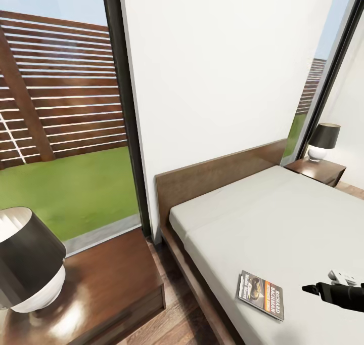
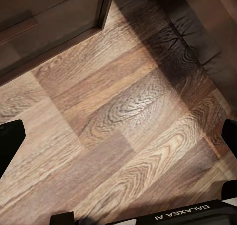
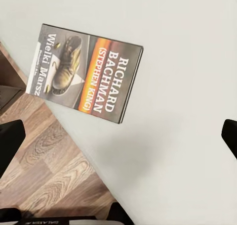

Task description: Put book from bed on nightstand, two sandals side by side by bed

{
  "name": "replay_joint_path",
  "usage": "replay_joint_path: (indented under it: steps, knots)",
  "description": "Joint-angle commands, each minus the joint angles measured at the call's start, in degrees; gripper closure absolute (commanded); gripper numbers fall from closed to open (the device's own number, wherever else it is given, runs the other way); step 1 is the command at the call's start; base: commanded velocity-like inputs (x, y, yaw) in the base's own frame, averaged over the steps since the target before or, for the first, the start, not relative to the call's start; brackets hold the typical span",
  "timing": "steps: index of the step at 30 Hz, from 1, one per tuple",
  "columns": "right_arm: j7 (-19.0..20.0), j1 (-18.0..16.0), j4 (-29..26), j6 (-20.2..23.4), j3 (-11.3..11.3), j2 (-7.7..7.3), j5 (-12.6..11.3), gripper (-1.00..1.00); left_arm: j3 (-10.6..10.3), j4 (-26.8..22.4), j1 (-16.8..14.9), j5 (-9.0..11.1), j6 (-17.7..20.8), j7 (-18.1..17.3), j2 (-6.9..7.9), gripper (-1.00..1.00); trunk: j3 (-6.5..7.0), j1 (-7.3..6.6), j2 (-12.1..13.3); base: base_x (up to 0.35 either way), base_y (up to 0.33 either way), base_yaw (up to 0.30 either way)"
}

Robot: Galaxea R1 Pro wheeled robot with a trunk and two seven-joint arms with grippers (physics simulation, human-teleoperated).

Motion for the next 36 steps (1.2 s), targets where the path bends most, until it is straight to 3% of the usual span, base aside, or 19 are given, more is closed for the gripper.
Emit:
replay_joint_path:
  steps: [1,8,10,14,17,36]
  knots:
    - [0.14,-0.05,-0.02,0.16,0.13,-0.09,-0.10,-1.00,0.50,0.05,-0.04,-0.50,-0.20,-0.17,0.01,-1.00,-0.06,0.00,-0.04,0.000,0.000,0.000]
    - [1.28,-0.05,0.13,0.22,0.12,-0.14,-0.26,-1.00,0.53,0.05,-0.04,-0.50,-0.20,-0.23,0.01,-1.00,-0.06,0.00,-0.04,0.000,0.000,0.000]
    - [4.13,-0.05,0.22,0.23,0.12,-0.16,-0.29,-1.00,0.53,0.05,-0.04,-0.50,-0.20,-0.25,0.01,-1.00,-0.06,0.00,-0.04,0.000,0.000,0.000]
    - [15.35,-0.05,0.37,0.24,0.12,-0.17,0.06,-1.00,0.53,0.05,-0.04,-0.50,-0.20,-0.26,0.01,-1.00,-0.06,0.00,-0.04,0.000,0.000,0.000]
    - [18.20,-0.05,0.46,0.24,0.12,-0.21,0.14,-1.00,0.53,0.05,-0.04,-0.50,-0.20,-0.27,0.01,-1.00,-0.06,0.00,-0.04,0.000,0.000,0.000]
    - [19.52,-0.05,0.48,0.24,0.12,-0.14,0.26,-1.00,0.46,0.05,-0.04,-0.44,-0.11,-0.49,0.01,-1.00,-0.06,0.00,-0.04,0.000,0.000,0.000]
